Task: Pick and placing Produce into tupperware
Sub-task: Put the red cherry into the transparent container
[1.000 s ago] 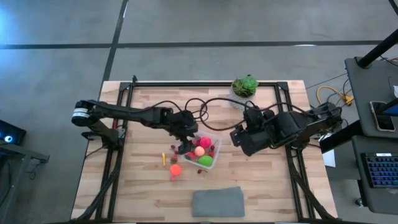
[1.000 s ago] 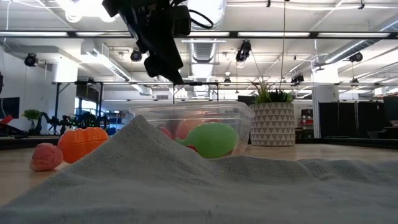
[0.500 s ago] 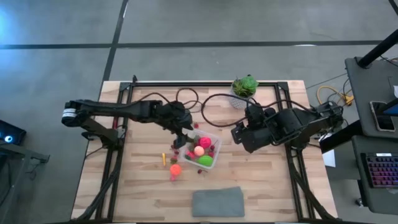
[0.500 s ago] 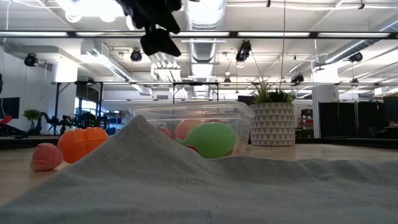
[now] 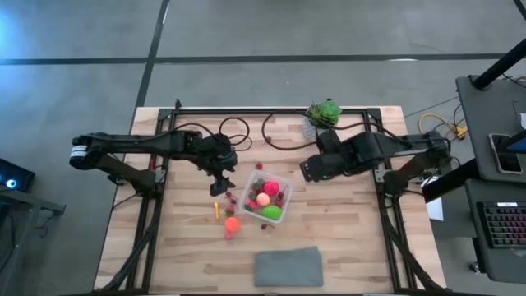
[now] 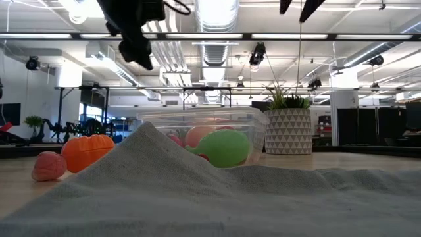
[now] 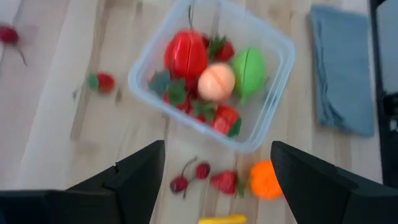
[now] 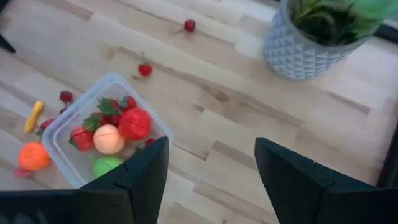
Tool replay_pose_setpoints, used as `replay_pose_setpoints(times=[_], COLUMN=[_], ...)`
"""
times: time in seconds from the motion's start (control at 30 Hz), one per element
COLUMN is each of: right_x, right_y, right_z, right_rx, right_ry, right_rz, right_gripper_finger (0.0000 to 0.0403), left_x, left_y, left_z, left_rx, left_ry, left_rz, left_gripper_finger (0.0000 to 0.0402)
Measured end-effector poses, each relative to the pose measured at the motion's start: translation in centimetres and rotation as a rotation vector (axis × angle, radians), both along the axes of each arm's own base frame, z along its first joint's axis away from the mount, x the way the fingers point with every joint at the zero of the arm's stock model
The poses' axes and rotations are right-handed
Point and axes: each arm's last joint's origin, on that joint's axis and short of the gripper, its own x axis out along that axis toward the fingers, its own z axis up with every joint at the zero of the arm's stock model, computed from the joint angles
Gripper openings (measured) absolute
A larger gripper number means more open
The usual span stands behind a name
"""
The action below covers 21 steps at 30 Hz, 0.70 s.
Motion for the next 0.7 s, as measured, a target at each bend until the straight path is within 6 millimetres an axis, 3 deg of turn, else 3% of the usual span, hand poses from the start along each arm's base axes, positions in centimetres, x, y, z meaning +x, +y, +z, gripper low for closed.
replay_pose_setpoints(times=[0.2, 0.43, 0.7], right_x=[2.0, 3.0, 3.8], right_y=[-1.2, -2.0, -3.2], right_z=[-1.5, -1.9, -1.9], right_rx=[0.045, 0.041, 0.042], right_ry=[-0.045, -0.118, -0.191], right_rz=[0.068, 0.072, 0.032], right_gripper_finger=[0.0231, 0.0231, 0.0231], left_x=[-1.1, -2.6, -3.7], left_y=[-0.1, -0.2, 0.0], left_z=[-1.3, -2.1, -1.3], left_rx=[-0.002, 0.006, 0.095], left_ry=[0.047, 0.053, 0.008], left_rz=[0.001, 0.006, 0.030], left_gripper_finger=[0.0278, 0.0278, 0.0278])
